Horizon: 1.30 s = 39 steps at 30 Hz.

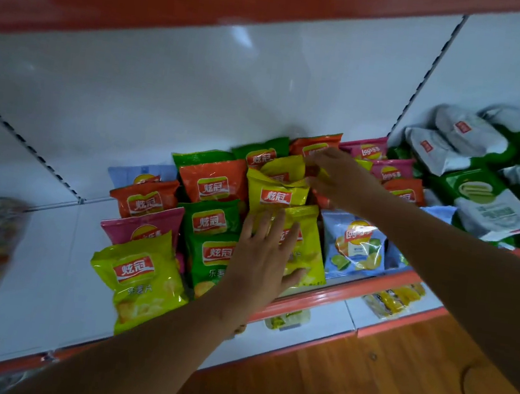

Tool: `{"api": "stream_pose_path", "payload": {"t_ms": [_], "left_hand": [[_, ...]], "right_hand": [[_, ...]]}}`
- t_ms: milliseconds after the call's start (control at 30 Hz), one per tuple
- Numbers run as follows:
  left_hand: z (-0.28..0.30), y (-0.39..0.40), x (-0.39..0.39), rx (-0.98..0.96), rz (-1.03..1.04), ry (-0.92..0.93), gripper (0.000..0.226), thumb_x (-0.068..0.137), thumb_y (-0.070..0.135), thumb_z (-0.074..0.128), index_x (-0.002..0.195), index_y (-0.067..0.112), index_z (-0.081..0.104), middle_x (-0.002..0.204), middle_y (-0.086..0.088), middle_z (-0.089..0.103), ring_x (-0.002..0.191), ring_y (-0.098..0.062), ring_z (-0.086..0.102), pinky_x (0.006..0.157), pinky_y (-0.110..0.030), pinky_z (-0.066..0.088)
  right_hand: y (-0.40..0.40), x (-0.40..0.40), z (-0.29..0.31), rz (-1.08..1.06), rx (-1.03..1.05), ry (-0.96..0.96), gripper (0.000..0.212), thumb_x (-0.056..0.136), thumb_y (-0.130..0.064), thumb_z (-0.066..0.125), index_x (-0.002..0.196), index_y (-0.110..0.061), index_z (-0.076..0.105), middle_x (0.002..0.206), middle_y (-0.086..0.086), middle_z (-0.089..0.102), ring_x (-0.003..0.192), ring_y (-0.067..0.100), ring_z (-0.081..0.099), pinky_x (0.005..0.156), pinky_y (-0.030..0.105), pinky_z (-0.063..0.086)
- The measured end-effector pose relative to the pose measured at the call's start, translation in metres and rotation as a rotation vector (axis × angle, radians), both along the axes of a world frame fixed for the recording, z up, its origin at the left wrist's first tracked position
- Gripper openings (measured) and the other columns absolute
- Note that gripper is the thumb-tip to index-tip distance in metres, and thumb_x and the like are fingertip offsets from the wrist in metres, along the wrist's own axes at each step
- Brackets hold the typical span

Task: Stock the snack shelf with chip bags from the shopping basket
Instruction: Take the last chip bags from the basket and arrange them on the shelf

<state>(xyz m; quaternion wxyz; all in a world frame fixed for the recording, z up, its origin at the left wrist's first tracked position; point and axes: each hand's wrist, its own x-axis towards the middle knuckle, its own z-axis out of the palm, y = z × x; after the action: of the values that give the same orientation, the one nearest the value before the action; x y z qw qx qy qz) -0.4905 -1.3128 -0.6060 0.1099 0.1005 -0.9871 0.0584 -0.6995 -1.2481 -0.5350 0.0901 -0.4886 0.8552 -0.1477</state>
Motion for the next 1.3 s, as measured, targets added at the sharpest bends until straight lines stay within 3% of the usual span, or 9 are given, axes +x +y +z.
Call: {"api": "stream_pose_path", "payload": {"t_ms": [133,233,367,500,633,800,900,1100,1300], "left_hand": [[0.025,-0.012,-0.044,0.101,0.026,0.146,0.050,0.093,0.046,0.045,0.129,0.013,0.056,0.126,-0.012,0.058,0.117,-0.031,0.054,0.097,-0.045,0.045],[0.033,-0.019,-0.090,0.215,0.055,0.182,0.037,0.092,0.036,0.051,0.122,0.014,0.058,0.115,-0.007,0.060,0.109,-0.028,0.057,0.090,-0.041,0.046],[0.032,-0.017,-0.133,0.159,-0.044,-0.045,0.048,0.092,0.048,0.053,0.125,0.014,0.055,0.121,-0.007,0.060,0.115,-0.028,0.054,0.092,-0.040,0.042],[0.026,-0.017,-0.157,0.169,-0.056,-0.161,0.044,0.091,0.046,0.056,0.125,0.018,0.056,0.122,-0.007,0.062,0.116,-0.028,0.054,0.096,-0.042,0.038],[0.033,-0.032,-0.166,0.213,-0.027,-0.104,0.034,0.093,0.047,0.054,0.109,0.020,0.065,0.104,-0.006,0.071,0.100,-0.028,0.065,0.079,-0.036,0.043],[0.043,-0.038,-0.177,0.183,-0.042,-0.008,0.040,0.092,0.053,0.048,0.093,0.019,0.068,0.094,-0.005,0.067,0.093,-0.026,0.063,0.079,-0.038,0.044],[0.051,-0.040,-0.192,0.276,-0.025,0.137,0.029,0.093,0.040,0.054,0.109,0.017,0.063,0.107,-0.008,0.061,0.101,-0.026,0.057,0.085,-0.041,0.048],[0.054,-0.047,-0.211,0.158,-0.003,-0.111,0.033,0.090,0.043,0.060,0.113,0.019,0.067,0.107,-0.007,0.069,0.101,-0.027,0.063,0.087,-0.041,0.048],[0.061,-0.063,-0.200,0.125,0.056,-0.161,0.039,0.087,0.049,0.062,0.111,0.020,0.070,0.107,-0.007,0.068,0.105,-0.028,0.060,0.091,-0.041,0.043]], "right_hand": [[0.052,-0.019,0.027,-0.069,0.000,0.007,0.049,0.090,-0.042,0.061,0.133,-0.018,0.054,0.136,0.006,0.051,0.122,0.024,0.051,0.095,0.031,0.039],[0.084,-0.020,0.019,0.028,0.161,0.139,0.062,0.081,-0.057,0.063,0.133,-0.025,0.052,0.132,0.002,0.054,0.122,0.024,0.051,0.099,0.037,0.042],[0.104,-0.019,-0.008,0.135,0.301,0.339,0.085,0.066,-0.081,0.051,0.128,-0.022,0.054,0.123,-0.002,0.059,0.114,0.022,0.052,0.105,0.039,0.034],[0.105,-0.021,-0.035,0.223,0.214,0.484,0.072,0.064,-0.072,0.056,0.111,-0.019,0.063,0.107,0.001,0.064,0.105,0.026,0.059,0.111,0.049,0.031],[0.089,-0.024,-0.035,0.236,0.146,0.515,0.064,0.058,-0.056,0.078,0.106,-0.016,0.065,0.099,0.003,0.066,0.095,0.026,0.064,0.107,0.046,0.039],[0.082,-0.028,-0.037,0.244,0.080,0.478,0.064,0.064,-0.061,0.071,0.111,-0.017,0.066,0.104,0.003,0.067,0.099,0.026,0.064,0.104,0.045,0.041],[0.086,-0.027,-0.033,0.206,-0.018,0.447,0.073,0.072,-0.069,0.058,0.124,-0.018,0.060,0.119,0.003,0.062,0.109,0.026,0.058,0.103,0.042,0.039],[0.088,-0.028,-0.041,0.196,0.158,0.374,0.103,0.071,-0.079,0.048,0.152,-0.022,0.021,0.158,0.003,0.027,0.143,0.025,0.029,0.120,0.043,0.011],[0.089,-0.023,-0.043,0.231,0.143,0.425,0.103,0.070,-0.081,0.050,0.151,-0.021,0.026,0.155,0.004,0.032,0.139,0.026,0.034,0.118,0.047,0.018]]}}
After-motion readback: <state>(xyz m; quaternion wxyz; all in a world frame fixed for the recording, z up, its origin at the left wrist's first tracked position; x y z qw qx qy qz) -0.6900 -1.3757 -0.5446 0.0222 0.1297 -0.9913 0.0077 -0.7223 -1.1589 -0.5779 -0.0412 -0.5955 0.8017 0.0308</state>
